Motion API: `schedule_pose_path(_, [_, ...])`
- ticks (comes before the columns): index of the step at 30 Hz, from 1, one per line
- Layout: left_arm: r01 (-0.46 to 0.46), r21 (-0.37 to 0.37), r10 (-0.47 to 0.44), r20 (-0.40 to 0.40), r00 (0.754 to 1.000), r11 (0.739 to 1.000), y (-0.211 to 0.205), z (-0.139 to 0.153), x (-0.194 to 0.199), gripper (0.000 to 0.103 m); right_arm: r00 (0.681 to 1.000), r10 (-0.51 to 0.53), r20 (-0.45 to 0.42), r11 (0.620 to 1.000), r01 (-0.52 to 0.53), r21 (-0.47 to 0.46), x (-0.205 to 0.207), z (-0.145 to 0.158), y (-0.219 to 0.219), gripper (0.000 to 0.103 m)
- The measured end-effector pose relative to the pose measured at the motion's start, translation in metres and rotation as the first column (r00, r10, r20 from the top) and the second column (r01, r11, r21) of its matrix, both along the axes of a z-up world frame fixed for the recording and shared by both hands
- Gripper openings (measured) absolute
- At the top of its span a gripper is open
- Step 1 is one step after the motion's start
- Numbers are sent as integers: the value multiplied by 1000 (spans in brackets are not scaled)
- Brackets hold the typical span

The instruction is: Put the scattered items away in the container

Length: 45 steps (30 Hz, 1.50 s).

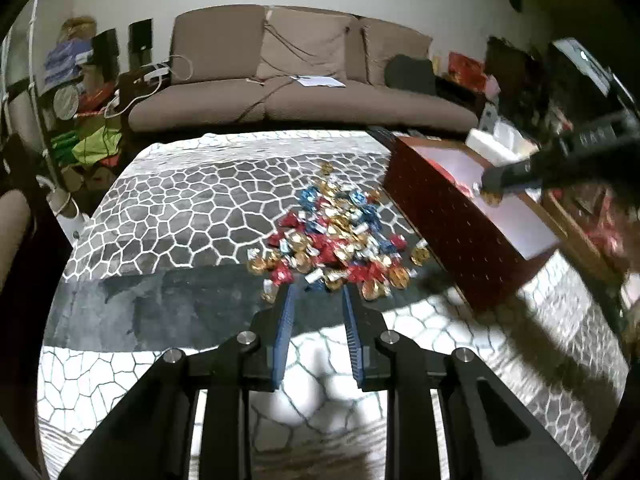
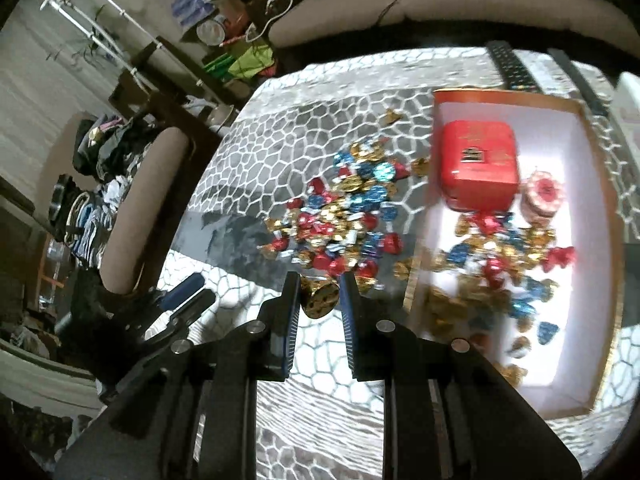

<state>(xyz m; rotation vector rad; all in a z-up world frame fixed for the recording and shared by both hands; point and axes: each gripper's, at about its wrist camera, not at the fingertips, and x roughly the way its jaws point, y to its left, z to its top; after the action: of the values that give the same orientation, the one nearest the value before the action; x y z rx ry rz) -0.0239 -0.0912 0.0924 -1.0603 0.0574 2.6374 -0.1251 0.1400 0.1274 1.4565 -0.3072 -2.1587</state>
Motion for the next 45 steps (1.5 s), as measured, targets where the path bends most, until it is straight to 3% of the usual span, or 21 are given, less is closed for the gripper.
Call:
schedule_pose_path(2, [-15, -29, 16, 28, 999, 999, 0, -12, -6, 25, 1000, -5, -1, 1000, 5, 6, 1, 1, 8, 19])
schedule_pose_path(11, [-149, -9, 149, 154, 977, 989, -9, -76, -74, 25, 1000, 2, 19, 1000, -2, -17, 4, -16, 15, 19])
schedule_pose_path(22, [-135, 23, 133, 95, 987, 991, -5, -70, -70, 20, 999, 21, 34, 998, -19, -61, 2, -32, 19, 19])
schedule_pose_path(26, [-124, 52, 119, 89, 989, 991, -5, -56, -62, 20, 999, 18, 31, 996, -16, -83, 6, -28, 26, 19])
schedule_pose_path(30, [-83, 75, 79, 53, 995, 994, 9, -21, -49, 20, 1000, -11, 15, 994, 13, -113, 9, -14, 44, 19])
schedule_pose_path(37, [28, 111, -26, -19, 999, 993, 73, 46, -32, 20, 991, -129, -19, 978, 125, -164, 21, 11, 97, 19])
schedule_pose_path(45, [87, 134, -85, -17, 996, 987, 147, 63, -29, 20, 969, -240, -48, 965, 233, -124, 33, 16, 148, 19])
